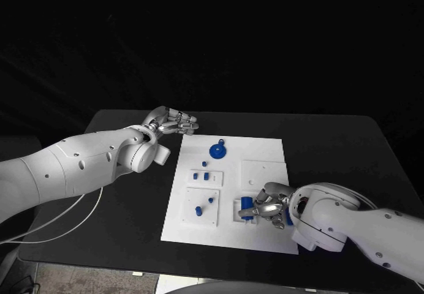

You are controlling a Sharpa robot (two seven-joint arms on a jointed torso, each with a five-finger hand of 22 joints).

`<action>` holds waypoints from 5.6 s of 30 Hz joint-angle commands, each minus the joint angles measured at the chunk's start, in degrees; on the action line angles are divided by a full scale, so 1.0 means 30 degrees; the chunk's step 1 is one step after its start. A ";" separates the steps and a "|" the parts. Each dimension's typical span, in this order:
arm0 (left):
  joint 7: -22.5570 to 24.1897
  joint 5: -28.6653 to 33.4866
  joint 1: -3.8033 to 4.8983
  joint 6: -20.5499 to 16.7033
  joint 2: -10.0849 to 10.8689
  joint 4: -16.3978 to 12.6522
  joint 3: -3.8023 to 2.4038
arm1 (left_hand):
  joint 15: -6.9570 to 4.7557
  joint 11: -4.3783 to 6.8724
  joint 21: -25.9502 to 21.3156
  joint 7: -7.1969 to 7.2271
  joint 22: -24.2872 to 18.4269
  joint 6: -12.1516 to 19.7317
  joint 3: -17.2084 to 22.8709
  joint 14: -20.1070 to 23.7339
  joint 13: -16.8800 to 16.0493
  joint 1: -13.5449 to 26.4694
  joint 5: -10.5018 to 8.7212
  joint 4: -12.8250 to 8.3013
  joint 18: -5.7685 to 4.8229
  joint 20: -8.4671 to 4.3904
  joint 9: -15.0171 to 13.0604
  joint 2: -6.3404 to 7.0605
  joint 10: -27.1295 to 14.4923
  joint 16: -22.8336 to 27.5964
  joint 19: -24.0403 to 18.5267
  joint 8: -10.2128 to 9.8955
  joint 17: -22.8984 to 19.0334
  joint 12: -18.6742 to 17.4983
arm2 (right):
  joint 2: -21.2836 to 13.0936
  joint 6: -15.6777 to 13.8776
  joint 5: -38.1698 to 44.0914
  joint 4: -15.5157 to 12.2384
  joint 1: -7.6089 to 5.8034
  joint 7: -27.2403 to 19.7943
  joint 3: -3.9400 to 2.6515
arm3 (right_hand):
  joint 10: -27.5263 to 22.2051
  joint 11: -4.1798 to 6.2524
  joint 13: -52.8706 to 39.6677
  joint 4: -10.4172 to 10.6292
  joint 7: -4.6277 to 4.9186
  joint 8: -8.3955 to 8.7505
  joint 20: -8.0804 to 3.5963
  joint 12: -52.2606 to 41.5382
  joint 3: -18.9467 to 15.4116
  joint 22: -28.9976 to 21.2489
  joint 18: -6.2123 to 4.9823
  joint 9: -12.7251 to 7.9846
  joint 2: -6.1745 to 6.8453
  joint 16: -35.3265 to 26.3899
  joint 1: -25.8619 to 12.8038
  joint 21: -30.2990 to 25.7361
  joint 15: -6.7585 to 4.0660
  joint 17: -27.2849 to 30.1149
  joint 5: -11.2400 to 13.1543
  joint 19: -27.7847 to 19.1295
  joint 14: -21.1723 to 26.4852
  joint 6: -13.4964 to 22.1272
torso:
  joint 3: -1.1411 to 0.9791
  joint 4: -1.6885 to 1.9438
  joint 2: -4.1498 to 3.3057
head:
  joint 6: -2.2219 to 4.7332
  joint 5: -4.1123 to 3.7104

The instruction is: Assemble the parts on the task board

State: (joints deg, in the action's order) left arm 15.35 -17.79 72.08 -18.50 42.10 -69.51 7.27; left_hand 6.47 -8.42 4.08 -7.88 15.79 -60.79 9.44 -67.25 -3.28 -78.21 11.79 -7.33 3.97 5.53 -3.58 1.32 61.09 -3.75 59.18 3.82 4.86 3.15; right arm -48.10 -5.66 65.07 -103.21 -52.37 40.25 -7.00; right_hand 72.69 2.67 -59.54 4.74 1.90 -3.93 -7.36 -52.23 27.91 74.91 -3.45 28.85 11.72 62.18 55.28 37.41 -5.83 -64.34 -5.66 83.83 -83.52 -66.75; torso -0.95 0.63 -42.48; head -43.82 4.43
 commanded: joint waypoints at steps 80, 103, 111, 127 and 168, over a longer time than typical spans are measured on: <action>-0.0023 0.0087 0.0014 0.0321 0.0065 -0.0069 -0.0002 | 0.0025 0.0040 0.0059 -0.0086 -0.0320 0.0154 -0.0078 0.0037 -0.0017 -0.0073 0.0017 0.0279 -0.0104 -0.0001 0.0004 -0.0124 -0.0175 0.0035 0.0148 -0.0060 0.0033 0.0079 | 0.0066 -0.0217 0.0506 0.0468 -0.0076 -0.0567 0.0270 | -0.0003 -0.0003 0.0011 -0.0625 -0.0050 0.0085 0.0067 -0.0018 -1.0023 0.1512 0.0116 -0.2105 -0.3338 -0.0277 0.3705 -0.0119 -0.0028 -0.0061 -0.4026 0.0888 -0.0069 -0.0700 | 0.0008 0.0011 -0.0006 | 0.0014 -0.0079; -0.0053 0.0087 0.0014 0.0344 0.0084 -0.0076 0.0000 | 0.0025 0.0040 0.0059 -0.0086 -0.0320 0.0154 -0.0078 0.0037 -0.0017 -0.0073 0.0017 0.0279 -0.0104 -0.0001 0.0004 -0.0124 -0.0175 0.0035 0.0148 -0.0060 0.0033 0.0079 | 0.0446 0.0356 0.0860 0.0980 -0.0068 0.0028 0.0360 | 0.0014 0.0033 -0.0007 -0.0706 -0.0106 0.0072 0.0048 0.0001 -0.7748 0.1505 0.0150 -0.2309 -0.2482 -0.0262 0.3371 -0.0100 -0.0043 -0.0044 -0.3525 0.0864 -0.0063 -0.0898 | -0.0009 0.0001 -0.0011 | -0.0034 -0.0186; -0.0043 0.0087 0.0014 0.0329 0.0084 -0.0067 0.0002 | 0.0025 0.0040 0.0059 -0.0086 -0.0320 0.0154 -0.0078 0.0037 -0.0017 -0.0073 0.0017 0.0279 -0.0104 -0.0001 0.0004 -0.0124 -0.0175 0.0035 0.0148 -0.0060 0.0033 0.0079 | 0.0106 -0.0263 0.0349 0.0827 -0.0065 -0.0704 0.0401 | 0.0030 -0.0061 -0.0114 -0.0119 0.0044 0.0070 0.0087 -0.0117 -0.8754 0.1496 0.0117 -0.2371 -0.2054 -0.0329 0.3242 -0.0135 0.0017 0.0027 -0.4065 0.0863 -0.0050 -0.0600 | -0.0009 -0.0010 -0.0001 | 0.0066 -0.0286; 0.0023 0.0087 0.0011 0.0294 -0.0019 0.0013 0.0008 | 0.0018 0.0052 0.0090 -0.0081 -0.0544 0.0149 -0.0079 0.0021 -0.0016 -0.0053 -0.0020 0.0299 -0.0111 -0.0006 0.0004 -0.0113 -0.0138 0.0034 0.0195 -0.0060 0.0035 0.0077 | -0.2053 0.0925 -0.1932 0.0963 -0.0329 -0.3573 -0.1939 | 0.0319 -0.0243 -0.0883 -0.0619 0.0386 0.0095 0.0231 -0.1107 -0.9983 0.1504 -0.0013 -0.3742 -0.2748 -0.0222 0.4222 -0.0140 0.0134 0.0075 -0.4376 0.0862 -0.0048 0.0199 | -0.0069 -0.0051 0.0022 | 0.0567 -0.1113; 0.0263 0.0158 -0.0039 0.0427 -0.0009 -0.0014 0.0175 | -0.0040 0.0244 0.0067 -0.0057 -0.0766 0.0242 -0.0153 -0.0066 -0.0019 0.0111 -0.0226 0.0569 -0.0185 -0.0046 0.0002 -0.0119 0.0569 0.0027 0.0271 -0.0057 0.0077 0.0083 | -0.3616 0.4380 0.2591 0.1174 0.1210 0.0210 -0.2169 | 0.0175 -0.0209 -0.0418 -0.1074 0.0277 0.0090 0.0288 -0.0624 -1.3130 0.1433 0.0050 -0.4583 -0.4484 -0.0219 0.3415 -0.0422 0.0201 0.0063 -0.5038 0.0759 -0.0052 -0.0297 | 0.0014 0.0031 -0.0013 | 0.0646 -0.1861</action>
State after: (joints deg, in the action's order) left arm 15.26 -17.69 71.96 -17.98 42.11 -69.36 7.82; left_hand 6.46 -7.66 4.08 -8.08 13.55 -60.58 9.05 -67.26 -3.28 -78.21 11.47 -6.00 3.97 5.52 -3.57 1.32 62.28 -3.75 59.59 3.82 5.02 3.15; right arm -59.04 7.96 70.67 -99.78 -48.90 39.33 -13.55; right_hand 72.99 1.94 -60.83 1.76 2.84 -3.77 -6.74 -54.02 -11.42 74.91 -3.46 15.12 -1.21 61.41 65.47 35.92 -5.43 -64.11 -20.86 84.04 -83.52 -67.27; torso -0.87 0.70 -42.52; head -41.82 -1.19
